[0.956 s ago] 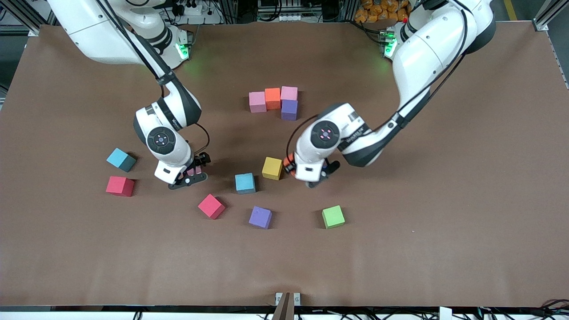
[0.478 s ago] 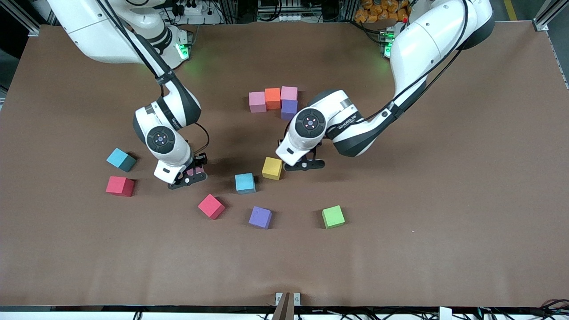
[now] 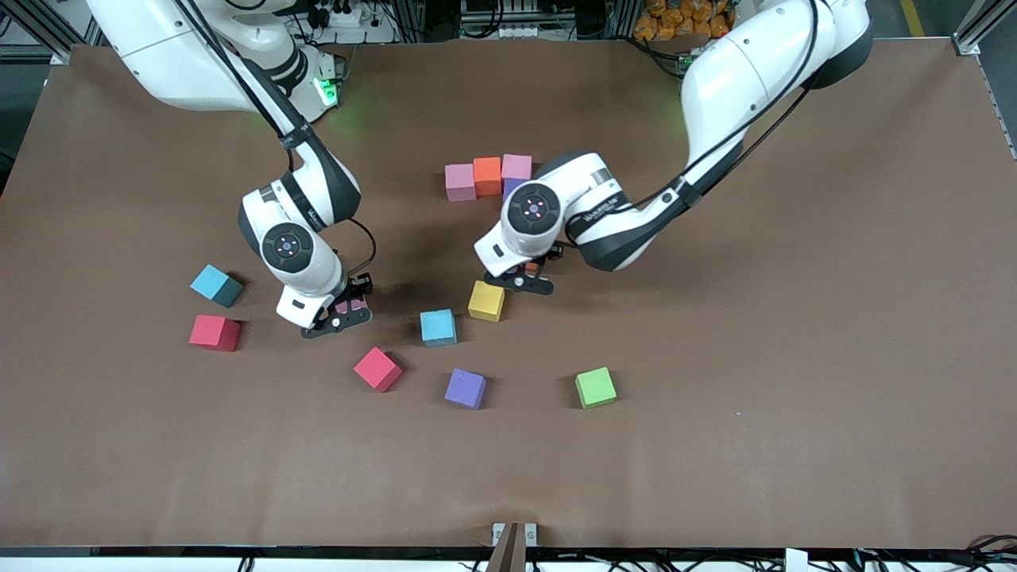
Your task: Form number 2 with 11 blocks
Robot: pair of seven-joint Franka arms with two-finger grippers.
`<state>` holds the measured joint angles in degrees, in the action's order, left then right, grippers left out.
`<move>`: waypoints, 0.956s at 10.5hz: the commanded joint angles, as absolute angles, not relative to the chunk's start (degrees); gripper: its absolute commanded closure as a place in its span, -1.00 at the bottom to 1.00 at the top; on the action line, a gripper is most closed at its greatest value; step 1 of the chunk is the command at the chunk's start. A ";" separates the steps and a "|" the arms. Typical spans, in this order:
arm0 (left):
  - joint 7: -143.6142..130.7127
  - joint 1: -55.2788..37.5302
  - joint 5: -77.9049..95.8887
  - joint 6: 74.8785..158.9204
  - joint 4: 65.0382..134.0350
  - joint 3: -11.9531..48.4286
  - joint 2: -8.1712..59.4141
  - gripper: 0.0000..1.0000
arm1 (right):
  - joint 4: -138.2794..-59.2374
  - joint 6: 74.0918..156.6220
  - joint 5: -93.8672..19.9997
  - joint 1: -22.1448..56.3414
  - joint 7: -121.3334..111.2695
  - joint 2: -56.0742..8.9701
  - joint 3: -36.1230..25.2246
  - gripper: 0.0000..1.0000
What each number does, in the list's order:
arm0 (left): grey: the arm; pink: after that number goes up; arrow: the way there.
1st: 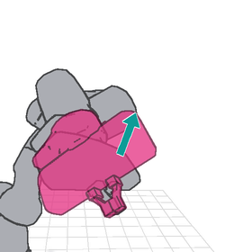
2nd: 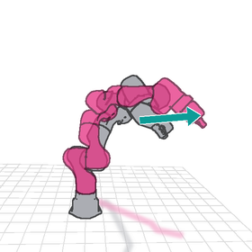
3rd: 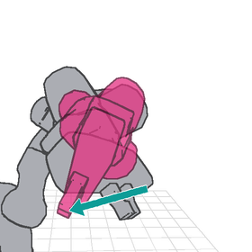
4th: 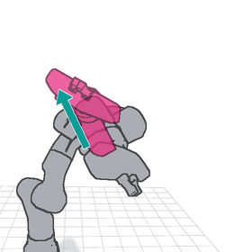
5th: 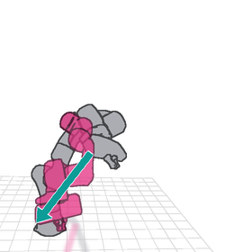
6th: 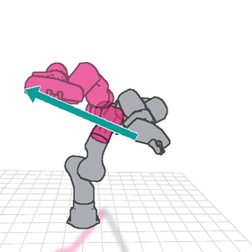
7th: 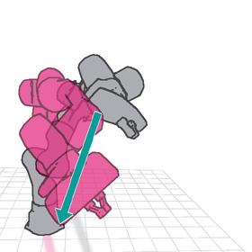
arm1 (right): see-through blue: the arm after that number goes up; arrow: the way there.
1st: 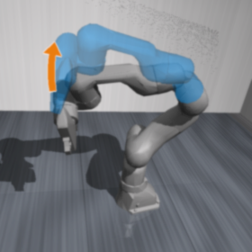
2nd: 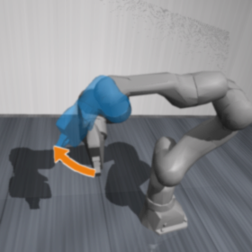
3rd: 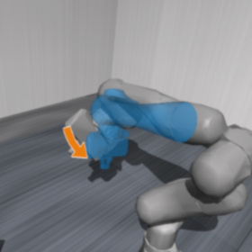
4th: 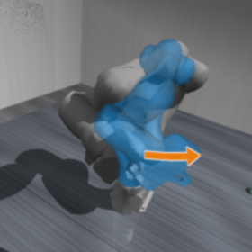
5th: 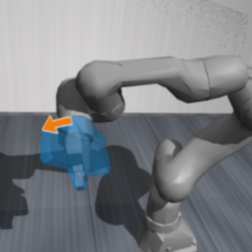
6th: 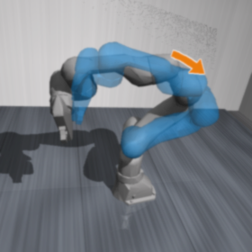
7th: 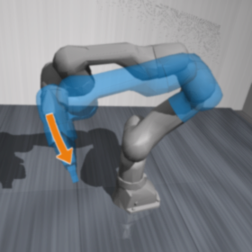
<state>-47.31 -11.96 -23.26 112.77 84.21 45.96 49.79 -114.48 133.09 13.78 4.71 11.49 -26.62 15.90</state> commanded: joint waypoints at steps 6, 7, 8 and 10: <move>-59.92 -18.88 -23.38 112.85 84.46 41.93 50.10 1.00 | -114.17 132.54 -0.79 7.20 25.25 -21.18 12.93 1.00; -62.03 -19.16 -23.47 112.85 84.64 41.75 50.10 1.00 | -114.17 132.63 -0.79 8.16 30.53 -21.18 12.31 1.00; -63.27 -19.51 -23.47 112.85 84.81 41.66 50.10 1.00 | -114.17 132.63 -0.79 8.61 36.24 -21.09 12.04 1.00; -63.63 -19.60 -24.60 112.85 86.74 41.66 49.84 1.00 | -114.00 133.50 -0.09 11.32 51.16 -21.35 12.04 1.00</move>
